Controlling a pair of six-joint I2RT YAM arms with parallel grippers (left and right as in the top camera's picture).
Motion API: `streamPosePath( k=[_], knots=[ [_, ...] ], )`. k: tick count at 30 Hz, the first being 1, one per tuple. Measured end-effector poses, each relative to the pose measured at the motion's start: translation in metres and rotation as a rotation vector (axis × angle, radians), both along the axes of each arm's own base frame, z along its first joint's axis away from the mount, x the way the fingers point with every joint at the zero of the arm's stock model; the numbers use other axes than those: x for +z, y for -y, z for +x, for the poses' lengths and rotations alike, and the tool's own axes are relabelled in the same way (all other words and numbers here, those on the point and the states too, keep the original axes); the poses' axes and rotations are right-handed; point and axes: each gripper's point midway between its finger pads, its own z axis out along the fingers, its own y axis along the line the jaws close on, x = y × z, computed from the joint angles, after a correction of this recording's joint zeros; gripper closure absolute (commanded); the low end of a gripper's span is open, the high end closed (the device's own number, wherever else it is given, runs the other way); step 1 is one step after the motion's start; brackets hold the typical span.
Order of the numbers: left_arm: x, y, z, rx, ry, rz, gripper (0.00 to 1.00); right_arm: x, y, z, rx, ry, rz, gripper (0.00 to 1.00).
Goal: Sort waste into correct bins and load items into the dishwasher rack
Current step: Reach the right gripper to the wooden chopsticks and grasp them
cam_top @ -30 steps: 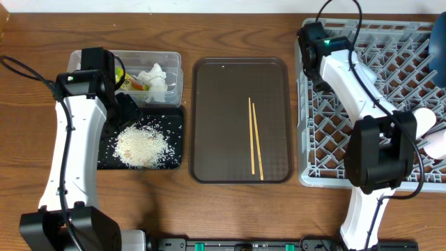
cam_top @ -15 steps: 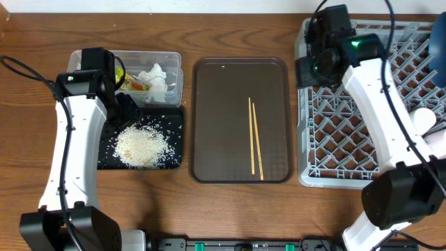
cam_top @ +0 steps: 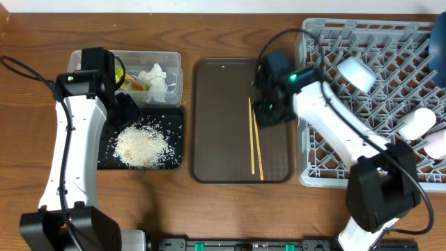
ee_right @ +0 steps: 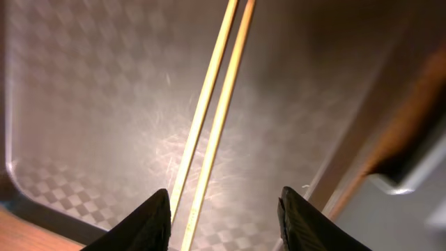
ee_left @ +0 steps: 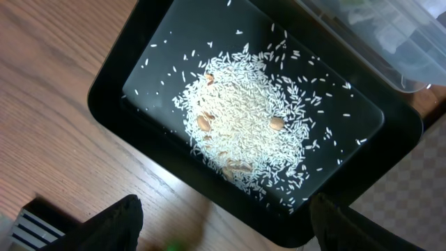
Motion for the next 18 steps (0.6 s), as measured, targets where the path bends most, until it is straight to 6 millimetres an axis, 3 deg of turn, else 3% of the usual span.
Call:
streamPosePath(
  k=[9,18],
  knots=[
    [0.0,0.0,0.0,0.0,0.0,0.0,0.2,-0.05,-0.006,-0.035,-0.026,-0.028,-0.069,0.53],
    [0.0,0.0,0.0,0.0,0.0,0.0,0.2,-0.069,0.001,-0.048,-0.108,-0.024,-0.142,0.55]
  ],
)
